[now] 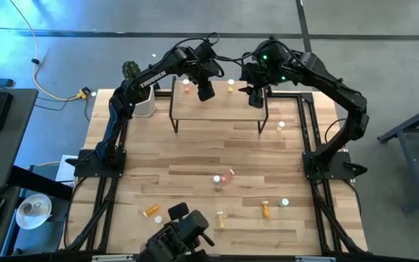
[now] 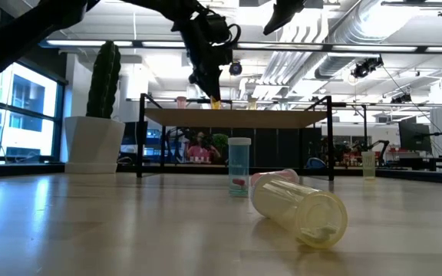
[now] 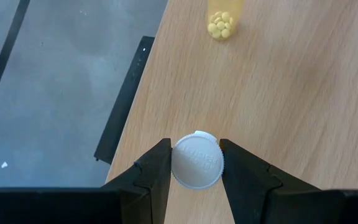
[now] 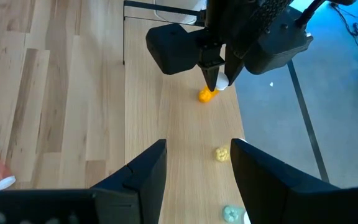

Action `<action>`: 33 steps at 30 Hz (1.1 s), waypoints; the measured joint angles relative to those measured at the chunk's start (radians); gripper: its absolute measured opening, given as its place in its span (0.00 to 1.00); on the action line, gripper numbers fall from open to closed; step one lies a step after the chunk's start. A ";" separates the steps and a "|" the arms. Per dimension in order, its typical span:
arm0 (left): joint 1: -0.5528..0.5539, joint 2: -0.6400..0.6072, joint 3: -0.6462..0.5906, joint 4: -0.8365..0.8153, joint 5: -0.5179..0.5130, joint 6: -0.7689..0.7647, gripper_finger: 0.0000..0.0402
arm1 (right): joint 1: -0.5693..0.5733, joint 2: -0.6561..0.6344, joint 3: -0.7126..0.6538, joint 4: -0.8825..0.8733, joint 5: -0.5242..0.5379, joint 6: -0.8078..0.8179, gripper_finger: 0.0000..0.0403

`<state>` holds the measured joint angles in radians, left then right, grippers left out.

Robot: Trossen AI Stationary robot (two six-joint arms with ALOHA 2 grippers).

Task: Pick and place medicine bottles onto shelf by color
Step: Put the top orange pill bottle on the shelf

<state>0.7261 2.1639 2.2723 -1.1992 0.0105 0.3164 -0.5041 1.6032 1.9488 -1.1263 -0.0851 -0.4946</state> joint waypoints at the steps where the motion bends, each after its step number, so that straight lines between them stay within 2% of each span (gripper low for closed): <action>1: 0.000 0.000 0.000 0.000 0.000 0.000 0.29 | 0.000 0.000 0.000 0.000 0.000 0.000 0.42; 6: 0.000 0.000 0.000 0.000 -0.002 0.000 0.32 | 0.000 0.000 0.000 0.000 0.000 0.000 0.42; 12: 0.000 0.000 0.000 0.000 -0.064 0.000 0.37 | 0.000 0.000 0.000 0.000 0.000 0.000 0.42; 16: 0.000 0.000 0.000 0.000 -0.054 0.000 0.39 | 0.000 0.000 0.000 0.000 0.000 0.000 0.42; 27: -0.013 -0.001 0.003 -0.003 -0.048 0.009 0.40 | 0.000 0.000 0.000 0.000 0.000 0.000 0.42; 33: -0.021 -0.004 0.048 -0.018 -0.048 0.009 0.40 | 0.000 0.000 0.000 0.000 0.000 0.000 0.42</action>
<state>0.7051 2.1597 2.3203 -1.2176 -0.0372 0.3252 -0.5041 1.6032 1.9488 -1.1263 -0.0853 -0.4942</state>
